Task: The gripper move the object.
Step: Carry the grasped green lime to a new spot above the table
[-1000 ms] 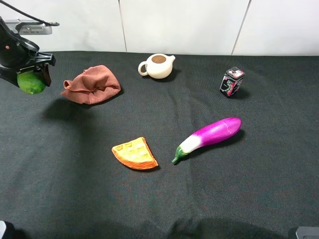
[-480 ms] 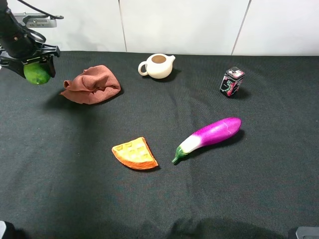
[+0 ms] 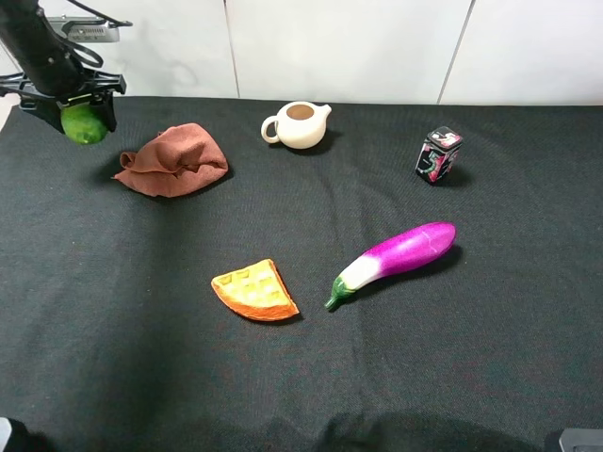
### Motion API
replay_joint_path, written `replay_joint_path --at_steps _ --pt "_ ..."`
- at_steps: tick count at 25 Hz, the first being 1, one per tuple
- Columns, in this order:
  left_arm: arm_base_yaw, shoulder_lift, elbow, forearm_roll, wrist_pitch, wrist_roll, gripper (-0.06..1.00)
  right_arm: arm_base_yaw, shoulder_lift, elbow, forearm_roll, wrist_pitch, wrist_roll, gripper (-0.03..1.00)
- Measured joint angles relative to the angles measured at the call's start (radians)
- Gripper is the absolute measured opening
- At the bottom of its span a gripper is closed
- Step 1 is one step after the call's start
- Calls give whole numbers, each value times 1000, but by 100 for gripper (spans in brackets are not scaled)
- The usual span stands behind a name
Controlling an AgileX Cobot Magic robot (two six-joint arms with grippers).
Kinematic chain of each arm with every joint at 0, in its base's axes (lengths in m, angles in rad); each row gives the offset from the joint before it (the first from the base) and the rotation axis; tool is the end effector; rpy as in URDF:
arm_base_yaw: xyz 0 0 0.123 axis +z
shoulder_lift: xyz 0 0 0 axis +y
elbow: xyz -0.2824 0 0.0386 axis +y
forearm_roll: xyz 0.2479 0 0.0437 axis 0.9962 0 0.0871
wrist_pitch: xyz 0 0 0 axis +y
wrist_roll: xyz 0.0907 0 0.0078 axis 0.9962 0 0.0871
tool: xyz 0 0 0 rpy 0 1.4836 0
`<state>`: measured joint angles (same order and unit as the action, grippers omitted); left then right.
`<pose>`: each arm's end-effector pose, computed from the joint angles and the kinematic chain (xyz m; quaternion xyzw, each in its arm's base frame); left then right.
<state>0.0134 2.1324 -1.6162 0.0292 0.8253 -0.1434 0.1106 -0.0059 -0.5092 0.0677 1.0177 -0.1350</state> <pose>0.4484 0.0080 0.1706 -0.0693 0.9850 0.0019 0.1580 -0.0058 0.0046 0.2834 -0.1034 0.8308 0.0272 0.5462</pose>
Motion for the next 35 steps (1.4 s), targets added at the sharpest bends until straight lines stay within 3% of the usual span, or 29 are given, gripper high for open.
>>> replay_joint_path --at_steps 18,35 --pt "0 134 -108 -1 -27 0 73 0 0 0 1 0 0 69" --pt "0 144 -119 -1 -37 0 73 0 0 0 1 0 0 69"
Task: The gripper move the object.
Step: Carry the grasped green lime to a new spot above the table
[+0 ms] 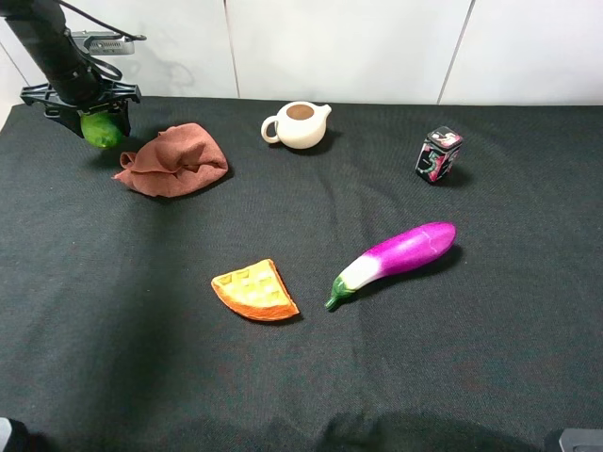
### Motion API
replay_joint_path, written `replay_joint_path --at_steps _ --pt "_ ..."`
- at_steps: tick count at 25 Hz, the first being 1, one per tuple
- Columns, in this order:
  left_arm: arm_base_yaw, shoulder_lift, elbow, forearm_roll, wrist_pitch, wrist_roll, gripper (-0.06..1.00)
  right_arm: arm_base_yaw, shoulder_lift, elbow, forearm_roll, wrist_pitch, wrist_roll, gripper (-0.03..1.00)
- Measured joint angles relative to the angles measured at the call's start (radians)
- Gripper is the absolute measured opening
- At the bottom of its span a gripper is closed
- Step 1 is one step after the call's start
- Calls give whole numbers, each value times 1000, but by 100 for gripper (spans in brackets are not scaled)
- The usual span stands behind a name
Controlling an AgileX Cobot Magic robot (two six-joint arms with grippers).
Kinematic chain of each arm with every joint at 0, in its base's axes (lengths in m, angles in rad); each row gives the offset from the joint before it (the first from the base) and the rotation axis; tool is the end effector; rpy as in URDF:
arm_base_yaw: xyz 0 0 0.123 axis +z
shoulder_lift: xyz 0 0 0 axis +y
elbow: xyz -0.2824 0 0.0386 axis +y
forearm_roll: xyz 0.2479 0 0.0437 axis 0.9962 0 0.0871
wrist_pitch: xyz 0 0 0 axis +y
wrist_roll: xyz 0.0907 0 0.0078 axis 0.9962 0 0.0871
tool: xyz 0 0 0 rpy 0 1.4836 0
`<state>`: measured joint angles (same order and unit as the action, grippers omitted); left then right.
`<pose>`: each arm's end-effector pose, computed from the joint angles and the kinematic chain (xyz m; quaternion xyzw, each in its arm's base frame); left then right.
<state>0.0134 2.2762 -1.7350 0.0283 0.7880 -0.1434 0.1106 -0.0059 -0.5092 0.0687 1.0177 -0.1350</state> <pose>0.4767 0.0082 0.1365 -0.0691 0.9840 0.0009 0.1640 -0.0058 0.0047 0.2834 -0.1034 0.8308 0.0277 0.5462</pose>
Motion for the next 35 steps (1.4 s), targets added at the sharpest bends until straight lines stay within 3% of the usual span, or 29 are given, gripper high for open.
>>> replay_joint_path --at_steps 35 --pt "0 50 -1 0 -24 7 73 0 0 0 3 0 0 69"
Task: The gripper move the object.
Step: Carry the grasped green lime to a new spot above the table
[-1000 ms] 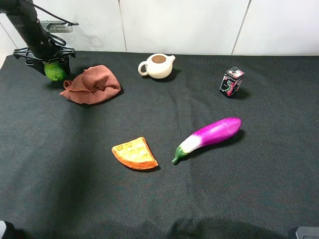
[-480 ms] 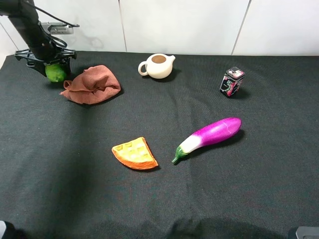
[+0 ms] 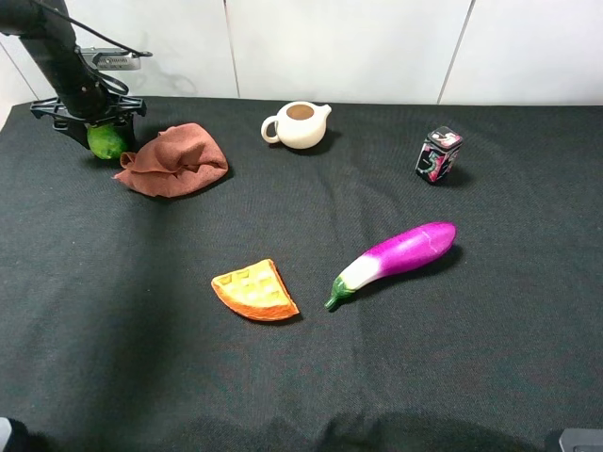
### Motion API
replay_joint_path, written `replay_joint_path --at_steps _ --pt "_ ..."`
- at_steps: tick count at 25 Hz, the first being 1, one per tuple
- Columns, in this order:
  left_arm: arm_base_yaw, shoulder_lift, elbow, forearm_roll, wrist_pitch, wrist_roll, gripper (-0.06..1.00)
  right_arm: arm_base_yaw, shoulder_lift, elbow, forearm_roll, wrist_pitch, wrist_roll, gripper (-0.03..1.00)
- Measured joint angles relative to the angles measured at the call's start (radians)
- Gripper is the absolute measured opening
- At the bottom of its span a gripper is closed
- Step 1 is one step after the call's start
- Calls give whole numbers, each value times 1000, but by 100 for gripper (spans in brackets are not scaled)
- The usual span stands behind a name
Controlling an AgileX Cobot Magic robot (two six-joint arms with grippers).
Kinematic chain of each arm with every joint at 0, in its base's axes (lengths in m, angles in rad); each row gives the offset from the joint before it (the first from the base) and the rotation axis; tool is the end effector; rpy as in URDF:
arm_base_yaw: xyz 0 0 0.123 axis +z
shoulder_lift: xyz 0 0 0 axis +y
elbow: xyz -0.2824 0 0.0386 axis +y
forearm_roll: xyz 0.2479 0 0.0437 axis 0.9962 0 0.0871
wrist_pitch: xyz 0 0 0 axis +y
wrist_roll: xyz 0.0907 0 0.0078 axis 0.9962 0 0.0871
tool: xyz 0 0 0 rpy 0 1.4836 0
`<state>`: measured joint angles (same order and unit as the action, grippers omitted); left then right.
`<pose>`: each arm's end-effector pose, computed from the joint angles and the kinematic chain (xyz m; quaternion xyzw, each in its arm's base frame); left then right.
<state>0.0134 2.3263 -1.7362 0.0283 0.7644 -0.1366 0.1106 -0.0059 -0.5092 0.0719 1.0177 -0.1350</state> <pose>0.4790 0.0082 0.1136 -0.0655 0.9863 0.0019 0.1516 -0.0059 0.0050 0.2834 -0.1034 0.8308 0.0293 0.5461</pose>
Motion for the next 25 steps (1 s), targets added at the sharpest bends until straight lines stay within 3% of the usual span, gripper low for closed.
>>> replay_joint_path --at_steps 17,25 --pt "0 0 0 0 0 0 73 0 0 0 1 0 0 69" --pt "0 0 0 0 0 0 78 0 0 0 1 0 0 69"
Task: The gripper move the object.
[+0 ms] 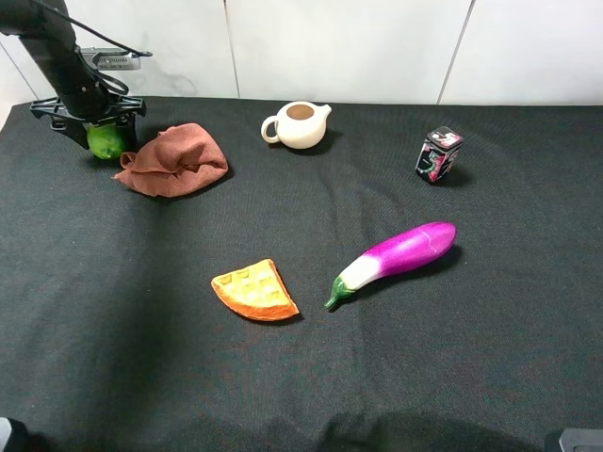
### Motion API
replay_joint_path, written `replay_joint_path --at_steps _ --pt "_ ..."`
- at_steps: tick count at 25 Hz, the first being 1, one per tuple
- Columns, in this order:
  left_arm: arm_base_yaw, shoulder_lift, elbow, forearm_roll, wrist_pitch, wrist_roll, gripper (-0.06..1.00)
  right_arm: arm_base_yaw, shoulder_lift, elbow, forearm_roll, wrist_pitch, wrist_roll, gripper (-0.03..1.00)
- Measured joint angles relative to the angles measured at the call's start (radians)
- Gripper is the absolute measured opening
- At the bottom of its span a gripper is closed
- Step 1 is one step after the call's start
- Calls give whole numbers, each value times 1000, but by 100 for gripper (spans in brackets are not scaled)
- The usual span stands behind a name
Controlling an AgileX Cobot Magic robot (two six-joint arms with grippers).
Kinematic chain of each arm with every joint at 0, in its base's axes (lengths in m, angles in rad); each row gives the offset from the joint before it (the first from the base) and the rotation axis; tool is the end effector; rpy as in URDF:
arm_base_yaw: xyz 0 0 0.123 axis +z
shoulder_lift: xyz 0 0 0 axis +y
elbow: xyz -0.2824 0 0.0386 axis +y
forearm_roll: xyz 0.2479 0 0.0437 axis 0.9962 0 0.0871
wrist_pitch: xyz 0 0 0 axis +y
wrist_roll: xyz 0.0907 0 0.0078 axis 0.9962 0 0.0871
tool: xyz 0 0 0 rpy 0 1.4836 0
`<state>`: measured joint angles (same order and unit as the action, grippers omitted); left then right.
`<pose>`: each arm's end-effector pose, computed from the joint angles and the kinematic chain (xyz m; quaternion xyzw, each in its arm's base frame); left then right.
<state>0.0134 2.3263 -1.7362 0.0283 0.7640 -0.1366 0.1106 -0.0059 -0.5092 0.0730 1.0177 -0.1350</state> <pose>0.4791 0.0082 0.1136 -0.0655 0.9862 0.0019 0.1518 -0.0059 0.0050 0.2834 -0.1034 0.8308 0.0298 0.5461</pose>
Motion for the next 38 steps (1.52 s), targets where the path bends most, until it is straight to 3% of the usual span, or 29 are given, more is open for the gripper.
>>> replay_joint_path --at_steps 12,18,21,38 --pt "0 0 0 -21 8 0 79 0 0 0 1 0 0 69" --pt "0 0 0 -22 9 17 95 0 0 0 2 0 0 69" --pt "0 0 0 -22 9 41 98 0 0 0 2 0 0 69" --pt "-1 -61 -86 -22 118 45 99 0 0 0 2 0 0 69"
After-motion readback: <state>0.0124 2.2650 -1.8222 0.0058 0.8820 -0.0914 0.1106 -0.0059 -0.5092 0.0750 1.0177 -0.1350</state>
